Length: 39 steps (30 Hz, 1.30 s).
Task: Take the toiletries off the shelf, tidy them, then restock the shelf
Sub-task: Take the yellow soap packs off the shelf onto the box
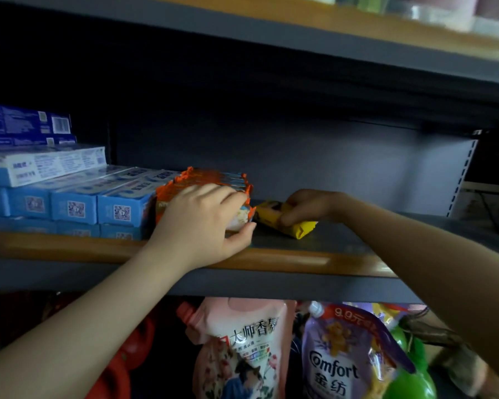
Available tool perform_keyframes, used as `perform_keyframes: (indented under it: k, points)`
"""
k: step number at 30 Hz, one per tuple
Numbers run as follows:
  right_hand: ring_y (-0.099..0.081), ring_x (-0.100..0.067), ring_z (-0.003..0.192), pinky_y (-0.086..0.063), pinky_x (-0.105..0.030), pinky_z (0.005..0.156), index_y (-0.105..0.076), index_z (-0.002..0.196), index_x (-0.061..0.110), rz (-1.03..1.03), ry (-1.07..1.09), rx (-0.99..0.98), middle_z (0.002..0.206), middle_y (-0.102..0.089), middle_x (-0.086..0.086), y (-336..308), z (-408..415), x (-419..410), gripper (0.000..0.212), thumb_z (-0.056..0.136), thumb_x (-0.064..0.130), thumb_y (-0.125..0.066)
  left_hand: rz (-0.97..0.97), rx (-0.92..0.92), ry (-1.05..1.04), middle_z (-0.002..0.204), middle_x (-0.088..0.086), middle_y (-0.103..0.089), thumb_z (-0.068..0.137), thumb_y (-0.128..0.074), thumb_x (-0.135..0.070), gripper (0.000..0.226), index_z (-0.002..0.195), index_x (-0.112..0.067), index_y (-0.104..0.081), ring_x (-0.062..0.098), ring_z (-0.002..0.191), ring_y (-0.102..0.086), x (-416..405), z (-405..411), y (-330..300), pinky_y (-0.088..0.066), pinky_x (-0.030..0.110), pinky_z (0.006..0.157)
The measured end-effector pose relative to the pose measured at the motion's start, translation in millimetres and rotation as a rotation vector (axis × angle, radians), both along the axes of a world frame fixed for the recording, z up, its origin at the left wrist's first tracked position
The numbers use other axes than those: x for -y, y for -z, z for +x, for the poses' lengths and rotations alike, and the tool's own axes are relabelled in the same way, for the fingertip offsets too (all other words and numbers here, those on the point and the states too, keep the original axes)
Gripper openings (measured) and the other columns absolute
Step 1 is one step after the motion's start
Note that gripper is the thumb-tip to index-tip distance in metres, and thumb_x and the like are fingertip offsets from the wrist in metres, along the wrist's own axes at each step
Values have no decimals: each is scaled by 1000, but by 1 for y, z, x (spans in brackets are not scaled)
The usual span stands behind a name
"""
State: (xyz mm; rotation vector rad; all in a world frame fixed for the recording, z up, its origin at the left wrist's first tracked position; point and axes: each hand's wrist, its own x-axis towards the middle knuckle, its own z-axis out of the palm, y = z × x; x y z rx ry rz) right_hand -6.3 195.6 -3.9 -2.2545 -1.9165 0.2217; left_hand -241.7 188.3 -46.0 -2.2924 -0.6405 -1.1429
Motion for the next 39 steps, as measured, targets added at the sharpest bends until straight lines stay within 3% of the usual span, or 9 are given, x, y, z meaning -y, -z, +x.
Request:
perform_keyframes:
  k: [4,10,15,20,26,30,33,37,39]
  points:
    - [-50,-17,88,-41,-27,71,-47,123,15,257,-101,145,103,-52,1,-3,-15,36,68,64,33,-75,-29,-21,10,89,9,-70,79,-46,-39,44,94,-6,-70,28,81,-67,5,-1,1,-52,34,68]
    - [-43,-4,101,-34,-5,79,-39,133,10,808,-371,-21,116,-45,1,-4,-40,128,86,60,30,-77,23,-11,136,99,20,-66,87,-39,-32,48,101,5,-65,36,96,-62,28,-7,-2,-48,40,80]
    - [-45,-6,108,-35,-8,90,-39,133,8,859,-508,-73,120,-45,-1,27,-58,185,83,61,26,-76,-565,465,671,88,-20,-65,84,-41,-56,32,98,-33,-58,-6,89,-59,91,5,-1,-42,11,75]
    - [-44,-4,117,-38,-16,95,-33,134,27,801,-462,-145,126,-45,4,55,-55,204,84,65,32,-81,-851,492,724,84,-14,-70,70,-68,-40,23,89,-30,-62,5,78,-67,111,14,14,-51,22,69]
    - [-66,-11,81,-55,-24,69,-56,113,13,586,-275,-1036,102,-66,-2,82,-29,220,51,64,19,-70,-1190,649,917,78,-8,-72,81,-63,-20,15,94,-13,-60,15,62,-70,119,23,42,-53,19,54]
    - [-64,-12,64,-52,-20,55,-62,90,10,546,-277,-1170,75,-69,-2,96,-22,232,27,65,18,-67,-1393,655,947,85,1,-73,77,-64,-27,28,102,-14,-60,26,71,-71,118,31,63,-56,28,66]
    - [-66,-13,74,-55,-23,65,-61,93,17,643,-274,-956,86,-68,-5,99,-18,242,31,67,6,-74,-1241,498,899,104,-5,-70,72,-69,-33,39,109,-26,-59,20,97,-67,113,29,76,-50,37,90]
    - [-57,-11,100,-47,-20,84,-61,103,12,873,-361,-170,105,-60,0,106,-10,254,35,72,0,-70,-476,203,723,117,-8,-59,76,-69,-32,36,110,-24,-58,11,113,-53,104,27,85,-42,31,98]
    - [-53,-14,105,-43,-20,88,-60,105,10,915,-424,24,107,-56,-1,112,-11,259,28,77,10,-63,-307,181,692,120,-3,-57,80,-62,-23,33,111,-16,-53,13,116,-50,104,33,92,-38,25,102]
